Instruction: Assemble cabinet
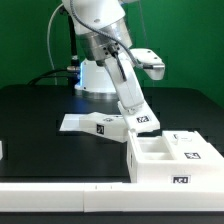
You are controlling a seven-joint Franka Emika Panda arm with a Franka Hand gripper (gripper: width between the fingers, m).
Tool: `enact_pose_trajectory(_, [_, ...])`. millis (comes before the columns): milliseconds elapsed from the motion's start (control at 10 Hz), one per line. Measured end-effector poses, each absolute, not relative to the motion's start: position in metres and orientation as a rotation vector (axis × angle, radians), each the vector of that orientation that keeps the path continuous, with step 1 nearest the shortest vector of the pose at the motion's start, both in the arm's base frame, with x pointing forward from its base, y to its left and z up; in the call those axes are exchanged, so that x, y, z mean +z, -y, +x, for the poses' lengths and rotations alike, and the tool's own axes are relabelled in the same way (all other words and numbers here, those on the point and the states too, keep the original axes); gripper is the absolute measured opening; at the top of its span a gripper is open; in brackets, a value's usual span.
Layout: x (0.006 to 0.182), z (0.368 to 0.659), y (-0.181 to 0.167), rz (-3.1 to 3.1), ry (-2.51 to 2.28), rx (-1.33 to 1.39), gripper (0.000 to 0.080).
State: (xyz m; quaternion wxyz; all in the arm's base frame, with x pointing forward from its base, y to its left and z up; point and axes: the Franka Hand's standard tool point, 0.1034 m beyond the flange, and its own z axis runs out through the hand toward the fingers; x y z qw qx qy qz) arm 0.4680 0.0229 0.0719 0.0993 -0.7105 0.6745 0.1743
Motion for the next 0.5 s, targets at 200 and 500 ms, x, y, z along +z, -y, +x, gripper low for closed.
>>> enact_pose_trajectory(200, [0.0703,0.4703,-0.0229,-2.101,-2.001,0.515,0.0064])
enact_pose_trajectory(500, [0.0675,0.4733,-0.0253,-2.101,-2.009,0.511,0.0064])
